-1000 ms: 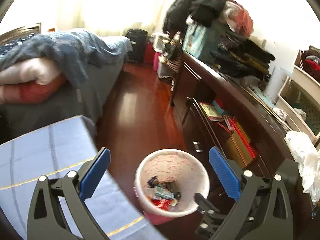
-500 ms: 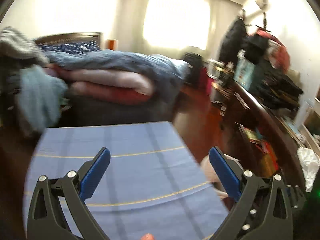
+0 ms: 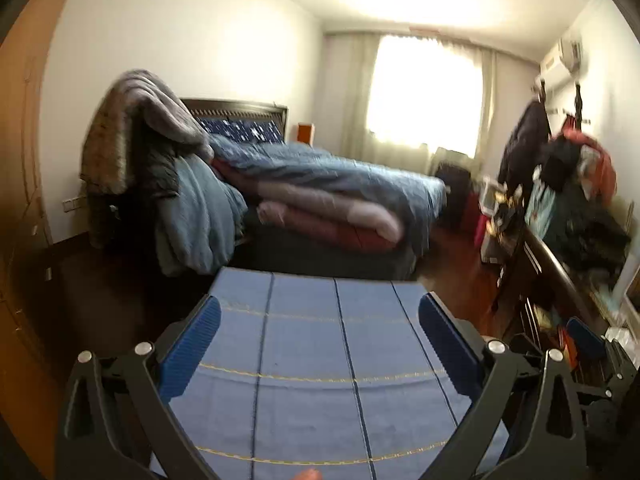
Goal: Collect trash
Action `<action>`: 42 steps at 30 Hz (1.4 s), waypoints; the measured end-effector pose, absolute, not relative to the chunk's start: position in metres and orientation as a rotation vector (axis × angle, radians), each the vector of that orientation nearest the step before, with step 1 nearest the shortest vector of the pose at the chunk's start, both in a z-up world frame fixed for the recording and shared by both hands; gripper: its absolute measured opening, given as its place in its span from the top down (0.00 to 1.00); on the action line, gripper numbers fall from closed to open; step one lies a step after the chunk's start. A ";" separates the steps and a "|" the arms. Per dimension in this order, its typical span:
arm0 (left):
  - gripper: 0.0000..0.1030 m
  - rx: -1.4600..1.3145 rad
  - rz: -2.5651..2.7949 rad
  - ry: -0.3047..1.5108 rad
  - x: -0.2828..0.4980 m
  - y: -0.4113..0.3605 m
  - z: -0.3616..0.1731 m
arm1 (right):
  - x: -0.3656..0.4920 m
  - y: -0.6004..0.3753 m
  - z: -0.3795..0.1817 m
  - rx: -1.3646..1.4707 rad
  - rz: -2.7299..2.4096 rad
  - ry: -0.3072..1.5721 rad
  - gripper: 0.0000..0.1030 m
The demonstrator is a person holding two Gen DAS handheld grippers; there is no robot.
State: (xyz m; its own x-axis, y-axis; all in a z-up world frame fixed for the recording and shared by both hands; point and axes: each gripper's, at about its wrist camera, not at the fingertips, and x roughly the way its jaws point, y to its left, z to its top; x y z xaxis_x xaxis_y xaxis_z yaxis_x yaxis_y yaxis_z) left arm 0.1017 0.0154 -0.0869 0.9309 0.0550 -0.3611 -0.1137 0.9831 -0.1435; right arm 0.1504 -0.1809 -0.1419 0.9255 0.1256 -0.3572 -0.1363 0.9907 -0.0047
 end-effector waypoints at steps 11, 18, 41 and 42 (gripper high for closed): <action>0.03 -0.141 0.108 0.245 0.049 0.027 -0.053 | 0.110 -0.164 -0.107 -0.040 0.140 0.248 0.04; 0.03 -0.133 0.101 0.197 0.035 0.024 -0.042 | 0.093 -0.165 -0.096 -0.038 0.141 0.200 0.04; 0.03 -0.107 0.086 0.173 0.029 0.021 -0.035 | 0.079 -0.163 -0.087 -0.045 0.141 0.178 0.04; 0.03 -0.109 0.086 0.173 0.029 0.021 -0.035 | 0.079 -0.163 -0.087 -0.045 0.140 0.177 0.04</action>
